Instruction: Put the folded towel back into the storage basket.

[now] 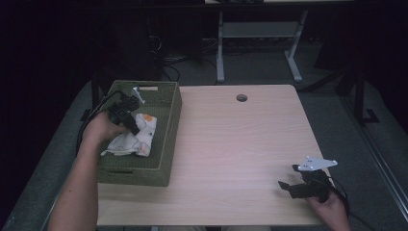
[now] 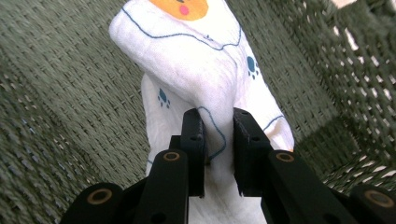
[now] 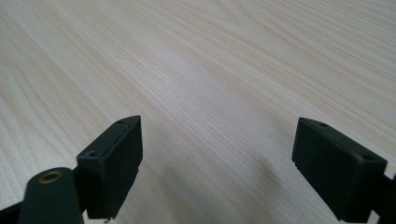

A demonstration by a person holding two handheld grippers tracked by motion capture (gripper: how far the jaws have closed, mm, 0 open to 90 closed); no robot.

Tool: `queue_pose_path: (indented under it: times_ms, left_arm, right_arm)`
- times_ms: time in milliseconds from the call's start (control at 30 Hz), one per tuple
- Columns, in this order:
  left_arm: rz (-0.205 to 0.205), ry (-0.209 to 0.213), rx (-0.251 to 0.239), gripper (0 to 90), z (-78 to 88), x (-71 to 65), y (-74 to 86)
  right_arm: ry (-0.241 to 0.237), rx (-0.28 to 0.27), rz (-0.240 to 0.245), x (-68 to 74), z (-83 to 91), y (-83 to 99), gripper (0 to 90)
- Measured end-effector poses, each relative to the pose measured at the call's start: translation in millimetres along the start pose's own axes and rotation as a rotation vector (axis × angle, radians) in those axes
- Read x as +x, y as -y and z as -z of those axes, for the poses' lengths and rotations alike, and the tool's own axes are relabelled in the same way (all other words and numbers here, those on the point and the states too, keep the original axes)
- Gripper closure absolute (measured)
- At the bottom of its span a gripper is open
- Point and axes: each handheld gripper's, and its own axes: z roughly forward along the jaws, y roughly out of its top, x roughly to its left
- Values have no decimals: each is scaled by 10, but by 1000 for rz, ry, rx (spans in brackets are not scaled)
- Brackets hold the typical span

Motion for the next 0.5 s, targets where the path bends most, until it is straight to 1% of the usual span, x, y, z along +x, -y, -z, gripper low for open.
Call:
queue_pose_path:
  times_ms: [67, 133, 200, 367, 433, 467, 500]
  left_arm:
    - [-6, 4, 5, 766, -35, 15, 1]
    - [-5, 8, 6, 766, -48, 21, 2]
    - [0, 14, 2, 766, -96, 49, 7]
    - [-6, 15, 11, 775, -129, 87, 2]
    - [-12, 22, -1, 778, -136, 114, -5]
    - [-20, 16, -5, 778, -139, 124, -9]
    - [-23, -3, -16, 777, -142, 134, -18]
  right_arm:
    - [0, 0, -1, 0, 0, 0, 159]
    - [0, 0, -1, -2, 0, 1, 160]
    - [0, 1, -5, -6, -3, 3, 160]
    - [0, 7, -7, -9, -17, 3, 159]
    - [-3, 7, -5, -13, -27, 3, 160]
    - [-2, 7, -8, -12, -33, 1, 159]
    - [-3, 8, -9, -9, -35, -2, 160]
